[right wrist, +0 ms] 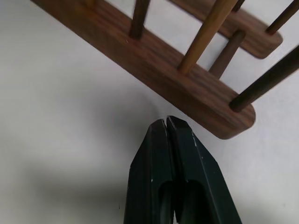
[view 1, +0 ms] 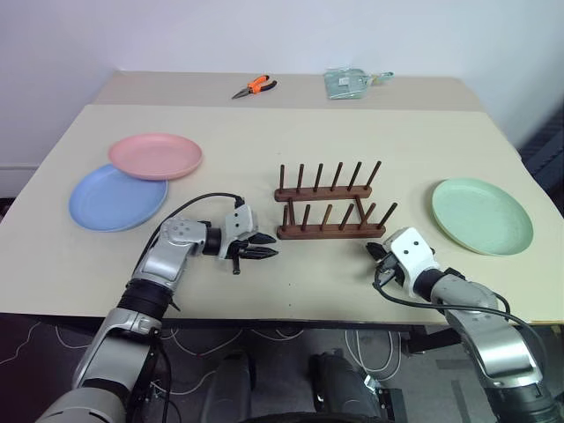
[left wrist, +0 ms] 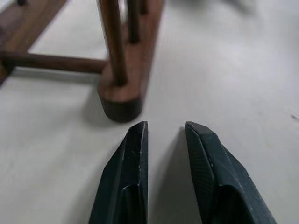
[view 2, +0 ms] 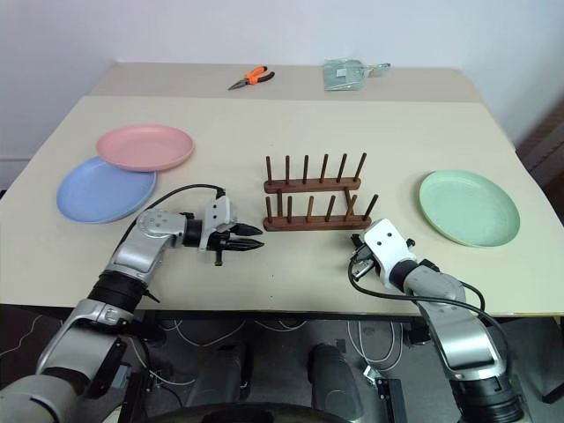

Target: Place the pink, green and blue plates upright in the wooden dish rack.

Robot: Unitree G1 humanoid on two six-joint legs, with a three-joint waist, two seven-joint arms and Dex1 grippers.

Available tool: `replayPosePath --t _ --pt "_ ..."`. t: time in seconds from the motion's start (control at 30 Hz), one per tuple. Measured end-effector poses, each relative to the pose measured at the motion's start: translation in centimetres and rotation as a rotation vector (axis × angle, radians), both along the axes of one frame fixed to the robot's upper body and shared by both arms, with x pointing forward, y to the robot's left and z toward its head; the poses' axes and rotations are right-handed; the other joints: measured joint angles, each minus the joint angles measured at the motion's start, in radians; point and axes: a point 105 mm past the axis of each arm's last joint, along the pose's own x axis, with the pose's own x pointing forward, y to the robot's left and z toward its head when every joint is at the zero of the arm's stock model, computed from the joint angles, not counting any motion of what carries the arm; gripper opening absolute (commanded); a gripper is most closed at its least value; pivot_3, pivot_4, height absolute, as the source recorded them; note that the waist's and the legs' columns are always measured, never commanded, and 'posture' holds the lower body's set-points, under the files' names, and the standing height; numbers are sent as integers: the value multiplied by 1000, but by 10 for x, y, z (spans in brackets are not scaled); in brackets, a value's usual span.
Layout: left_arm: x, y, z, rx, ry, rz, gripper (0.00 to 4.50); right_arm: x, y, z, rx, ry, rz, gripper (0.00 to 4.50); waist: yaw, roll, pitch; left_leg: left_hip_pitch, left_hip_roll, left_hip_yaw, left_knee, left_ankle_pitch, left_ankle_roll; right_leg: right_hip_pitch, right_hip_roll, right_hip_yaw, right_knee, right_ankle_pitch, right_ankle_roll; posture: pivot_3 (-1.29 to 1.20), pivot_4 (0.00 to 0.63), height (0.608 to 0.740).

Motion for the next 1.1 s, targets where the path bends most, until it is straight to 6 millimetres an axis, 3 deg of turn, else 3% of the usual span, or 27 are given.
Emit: replayPosePath --t 0.27,0.47,0.6,0.63,0.8,0.87,0.93,1.0,1.1 --pt "30 -16 2 -26 -42 141 1279 42 1 1 -5 -53 -87 0 -5 0 -3 1 0 -2 3 0 0 4 1 0 0 0 0 0 150 732" --pt "34 -14 1 -20 -66 139 1279 50 -2 2 -10 -65 -95 0 -11 0 -3 1 0 -2 3 0 0 4 2 0 0 0 0 0 150 732" --pt "33 -3 2 21 -96 125 1233 39 -3 3 -11 -52 -53 1254 -24 0 -4 2 0 -3 2 0 1 4 2 0 1 0 0 0 150 732" --pt "32 4 1 38 -102 122 1233 34 -5 3 -4 -47 -45 1744 -30 0 -5 3 1 -3 1 -1 1 4 3 0 1 0 0 0 150 732" --pt "33 57 4 9 -46 241 3634 6 -9 18 23 -60 21 4410 -78 0 -5 14 3 -1 -8 -2 3 6 6 4 2 -1 -2 0 150 732" --pt "36 75 6 -60 -18 352 4430 0 -4 30 38 -88 59 4429 -81 -1 -4 18 3 -2 -11 -2 3 7 7 6 2 -2 0 0 150 732" --pt "48 98 18 -165 -21 535 4430 -4 3 39 33 -109 109 4429 -76 -5 -2 15 3 -3 -12 -2 3 4 7 6 3 -2 0 0 150 732" --pt "61 121 42 -308 -65 711 4430 -7 8 42 37 -113 137 4429 -65 -8 0 14 2 -2 -11 -2 3 4 7 6 2 -2 0 0 150 732" --pt "73 152 99 -544 -190 904 4430 -6 17 40 46 -106 168 4429 -49 -12 3 9 1 -2 -10 -2 3 2 5 6 1 0 0 0 150 732"
